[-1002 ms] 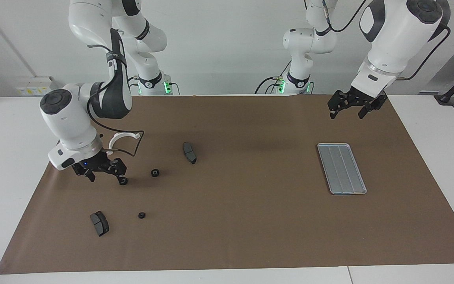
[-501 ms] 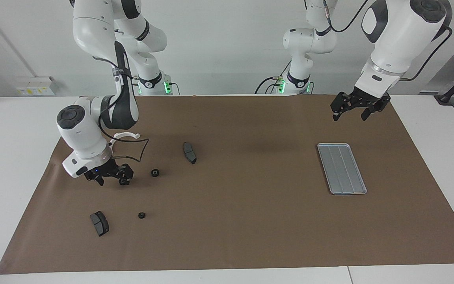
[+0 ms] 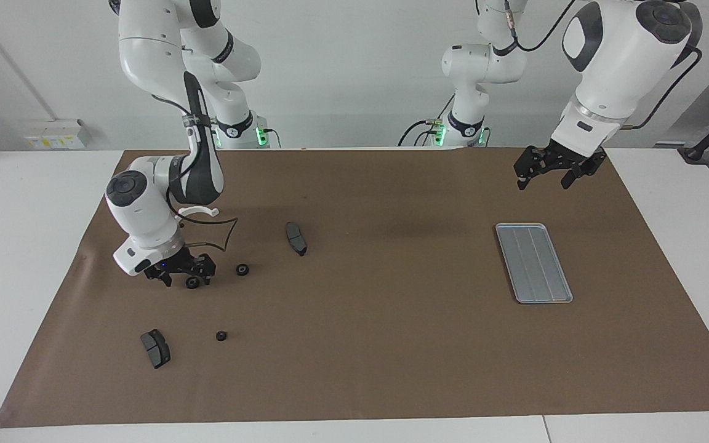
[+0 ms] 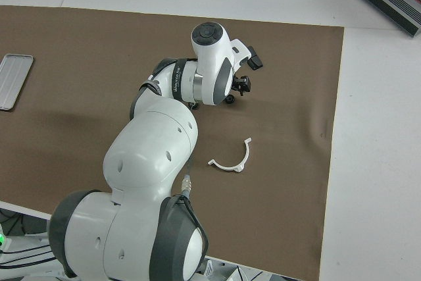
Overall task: Pick bearing gear from pile to tray
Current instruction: 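Lower the right gripper onto the nearest black bearing and grasp it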
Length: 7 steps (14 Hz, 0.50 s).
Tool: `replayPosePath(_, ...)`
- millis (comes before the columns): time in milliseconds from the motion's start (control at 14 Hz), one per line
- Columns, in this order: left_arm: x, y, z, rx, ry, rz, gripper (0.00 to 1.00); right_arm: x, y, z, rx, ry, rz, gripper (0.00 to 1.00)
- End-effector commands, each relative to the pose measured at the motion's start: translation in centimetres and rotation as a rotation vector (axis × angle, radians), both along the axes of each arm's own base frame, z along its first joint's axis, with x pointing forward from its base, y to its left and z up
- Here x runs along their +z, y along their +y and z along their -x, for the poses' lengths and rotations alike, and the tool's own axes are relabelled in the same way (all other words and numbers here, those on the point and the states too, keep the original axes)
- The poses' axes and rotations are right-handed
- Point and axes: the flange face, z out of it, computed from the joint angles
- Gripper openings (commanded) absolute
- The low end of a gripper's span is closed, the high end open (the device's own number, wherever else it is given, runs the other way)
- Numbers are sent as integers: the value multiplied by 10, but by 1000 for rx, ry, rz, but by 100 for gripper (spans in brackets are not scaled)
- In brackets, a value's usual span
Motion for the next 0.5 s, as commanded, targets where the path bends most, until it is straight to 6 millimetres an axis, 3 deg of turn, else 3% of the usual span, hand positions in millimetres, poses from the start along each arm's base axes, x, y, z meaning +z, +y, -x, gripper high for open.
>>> replayPosePath(0, 1, -1, 9, 4, -14, 11, 100, -1, -3, 11, 31, -2, -5, 78)
replayPosePath(143, -1, 0, 9, 4, -19, 11, 100, -1, -3, 13, 31, 0, -5, 70)
replayPosePath(430, -4, -4, 11, -3, -20, 12, 100, -11, -5, 19, 39, 0, -4, 69)
